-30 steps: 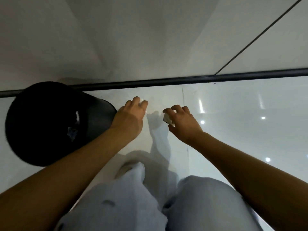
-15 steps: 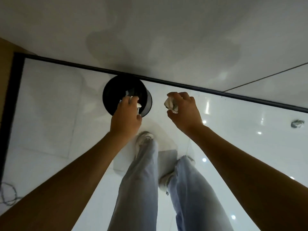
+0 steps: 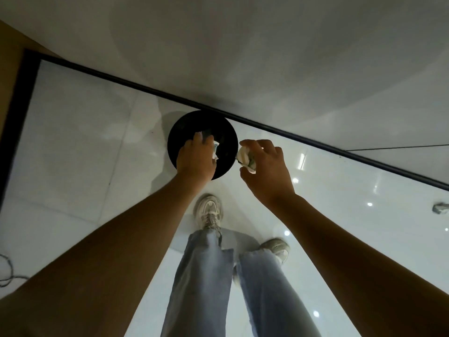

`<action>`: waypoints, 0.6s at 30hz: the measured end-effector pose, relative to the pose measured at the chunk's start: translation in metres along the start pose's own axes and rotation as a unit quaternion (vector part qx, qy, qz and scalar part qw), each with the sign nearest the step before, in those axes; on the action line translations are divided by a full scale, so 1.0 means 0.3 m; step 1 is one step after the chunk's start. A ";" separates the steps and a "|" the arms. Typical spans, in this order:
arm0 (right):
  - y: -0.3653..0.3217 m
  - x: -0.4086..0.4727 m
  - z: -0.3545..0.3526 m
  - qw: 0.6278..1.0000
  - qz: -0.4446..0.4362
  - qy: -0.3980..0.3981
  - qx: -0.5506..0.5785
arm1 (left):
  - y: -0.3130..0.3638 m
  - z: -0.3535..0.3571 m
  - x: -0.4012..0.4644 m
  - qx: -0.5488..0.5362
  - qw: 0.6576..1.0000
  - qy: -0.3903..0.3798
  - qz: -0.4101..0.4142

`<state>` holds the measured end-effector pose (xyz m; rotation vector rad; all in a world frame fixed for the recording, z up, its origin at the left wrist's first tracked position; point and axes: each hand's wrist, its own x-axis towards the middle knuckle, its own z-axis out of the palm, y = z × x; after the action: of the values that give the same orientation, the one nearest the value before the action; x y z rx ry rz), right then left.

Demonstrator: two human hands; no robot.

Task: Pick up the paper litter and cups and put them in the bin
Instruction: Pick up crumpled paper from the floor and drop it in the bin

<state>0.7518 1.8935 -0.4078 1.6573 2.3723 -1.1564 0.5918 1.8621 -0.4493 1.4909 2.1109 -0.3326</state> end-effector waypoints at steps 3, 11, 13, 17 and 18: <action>-0.026 0.012 0.024 1.000 0.004 -0.015 -0.021 | -0.029 0.007 -0.027 0.029 0.999 0.008 0.020; -0.175 0.112 0.083 0.999 -0.023 -0.033 -0.017 | -0.185 -0.031 -0.138 0.022 0.999 0.040 0.026; -0.196 0.137 0.117 0.998 -0.011 -0.059 -0.015 | -0.202 -0.038 -0.155 0.025 0.999 0.018 0.009; -0.219 0.129 0.150 0.992 0.022 -0.111 -0.048 | -0.221 -0.065 -0.187 0.040 0.999 0.029 0.003; -0.219 0.113 0.146 0.992 0.021 -0.112 -0.059 | -0.219 -0.078 -0.195 0.044 0.999 0.021 0.009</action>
<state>0.6667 1.8848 -0.4173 1.4493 2.2122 -1.1057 0.5389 1.8031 -0.4043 1.5796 2.1394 -0.3959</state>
